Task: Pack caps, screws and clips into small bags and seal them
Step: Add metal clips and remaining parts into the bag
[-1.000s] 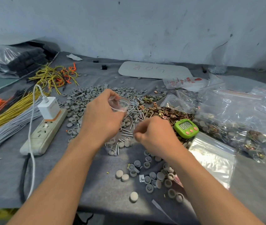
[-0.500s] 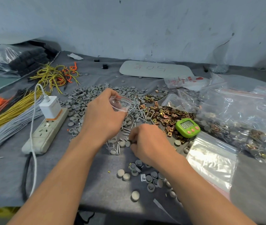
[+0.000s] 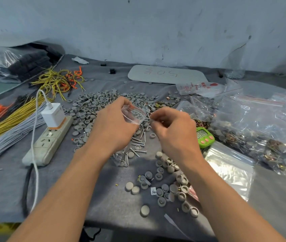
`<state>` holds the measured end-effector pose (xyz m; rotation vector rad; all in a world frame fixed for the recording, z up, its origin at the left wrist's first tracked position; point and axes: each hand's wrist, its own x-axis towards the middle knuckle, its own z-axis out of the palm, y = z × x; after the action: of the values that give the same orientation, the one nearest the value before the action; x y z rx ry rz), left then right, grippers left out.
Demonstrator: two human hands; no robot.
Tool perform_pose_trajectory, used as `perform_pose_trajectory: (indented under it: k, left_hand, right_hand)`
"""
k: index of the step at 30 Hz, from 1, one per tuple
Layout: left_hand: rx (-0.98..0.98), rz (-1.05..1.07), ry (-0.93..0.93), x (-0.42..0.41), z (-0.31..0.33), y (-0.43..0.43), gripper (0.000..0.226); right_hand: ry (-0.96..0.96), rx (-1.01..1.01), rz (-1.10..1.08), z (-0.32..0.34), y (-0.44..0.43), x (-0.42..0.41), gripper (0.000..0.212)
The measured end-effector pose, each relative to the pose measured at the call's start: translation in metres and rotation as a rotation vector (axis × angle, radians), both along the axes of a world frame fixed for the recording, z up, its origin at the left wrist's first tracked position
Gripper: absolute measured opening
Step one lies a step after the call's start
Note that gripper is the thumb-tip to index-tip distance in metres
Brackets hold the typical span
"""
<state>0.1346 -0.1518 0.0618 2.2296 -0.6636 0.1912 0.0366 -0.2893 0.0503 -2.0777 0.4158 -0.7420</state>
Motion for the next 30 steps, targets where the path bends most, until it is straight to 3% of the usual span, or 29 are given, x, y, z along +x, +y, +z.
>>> perform_pose_trajectory:
  k: [3,8,11,14,17,19,22,24,26,28,30]
  left_hand:
    - [0.083,-0.115,0.021,-0.006,0.001,-0.003,0.035]
    - [0.162,-0.196,0.022,-0.010,0.000,-0.006,0.034]
    - [0.082,-0.161,0.074,-0.007,0.001,-0.004,0.036]
    - [-0.092,-0.047,0.159,-0.002,0.003,-0.003,0.038]
    - [-0.278,0.126,0.235,0.005,0.006,0.001,0.042]
    - [-0.355,0.224,0.232,0.009,0.007,0.003,0.046]
    - [-0.417,0.308,0.175,0.010,0.009,0.005,0.046]
    - [-0.414,0.317,0.137,0.009,0.010,0.006,0.044]
    - [-0.372,0.308,0.108,0.008,0.010,0.006,0.043]
    - [-0.306,0.272,0.114,0.007,0.009,0.006,0.042]
    - [-0.258,0.199,0.178,0.007,0.007,0.005,0.041]
  right_hand:
    - [-0.142,0.117,0.079,0.006,0.000,-0.004,0.017]
    - [-0.008,0.128,0.185,-0.005,0.014,0.002,0.022]
    - [-0.047,0.251,0.166,-0.004,0.013,0.005,0.028]
    - [-0.104,0.369,0.026,0.003,0.001,0.001,0.020]
    - [0.044,0.172,-0.083,0.004,-0.009,-0.004,0.018]
    - [0.272,0.031,0.028,0.005,-0.001,-0.006,0.016]
    - [0.631,-0.343,0.092,-0.001,0.015,-0.003,0.018]
    - [0.725,-0.548,0.032,-0.002,0.020,-0.002,0.018]
    - [0.757,-0.617,-0.029,-0.002,0.020,-0.003,0.012]
    - [0.799,-0.626,-0.073,-0.002,0.018,-0.005,0.029]
    - [0.816,-0.593,-0.108,-0.002,0.016,-0.007,0.032]
